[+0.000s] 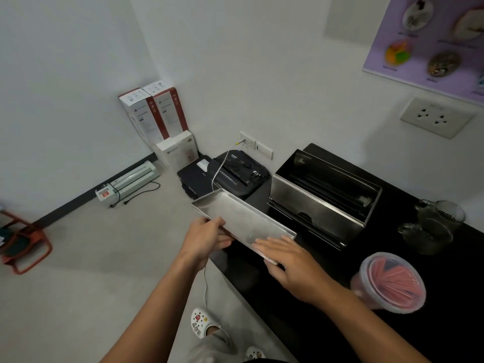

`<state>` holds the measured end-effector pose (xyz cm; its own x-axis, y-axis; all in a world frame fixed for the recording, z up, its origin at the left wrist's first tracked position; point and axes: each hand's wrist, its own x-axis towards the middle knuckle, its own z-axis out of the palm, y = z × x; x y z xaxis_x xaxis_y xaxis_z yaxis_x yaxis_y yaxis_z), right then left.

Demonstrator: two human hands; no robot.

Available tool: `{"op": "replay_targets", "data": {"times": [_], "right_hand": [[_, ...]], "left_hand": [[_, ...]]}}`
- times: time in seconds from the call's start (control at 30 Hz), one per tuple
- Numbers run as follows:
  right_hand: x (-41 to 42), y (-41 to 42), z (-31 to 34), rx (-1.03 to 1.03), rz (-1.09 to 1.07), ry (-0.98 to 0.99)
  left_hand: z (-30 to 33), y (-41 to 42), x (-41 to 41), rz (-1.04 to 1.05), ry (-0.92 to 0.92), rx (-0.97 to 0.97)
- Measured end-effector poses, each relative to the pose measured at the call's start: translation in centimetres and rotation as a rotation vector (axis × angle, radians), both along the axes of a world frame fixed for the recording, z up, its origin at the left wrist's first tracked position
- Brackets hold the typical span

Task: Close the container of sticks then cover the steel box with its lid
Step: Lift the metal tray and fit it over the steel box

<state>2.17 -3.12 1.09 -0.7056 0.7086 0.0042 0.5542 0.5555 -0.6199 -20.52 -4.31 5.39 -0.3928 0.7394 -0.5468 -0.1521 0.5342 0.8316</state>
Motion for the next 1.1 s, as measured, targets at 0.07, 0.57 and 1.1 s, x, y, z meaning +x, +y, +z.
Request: {"op": "replay_targets", "data": {"times": [0.07,0.57,1.1], "right_hand": [[0.2,0.1,0.5,0.003,-0.074,0.082],[2.2,2.7,7.0,-0.429,-0.349,0.565],[1.3,1.6,3.4,-0.56,-0.825,0.773]], "left_hand": [[-0.4,0.1,-0.2,-0.048,0.015,-0.02],[-1.8,-1.8,-0.2,-0.281,0.249,0.281],[-2.2,-1.0,0.8,-0.019,0.42,0.235]]}}
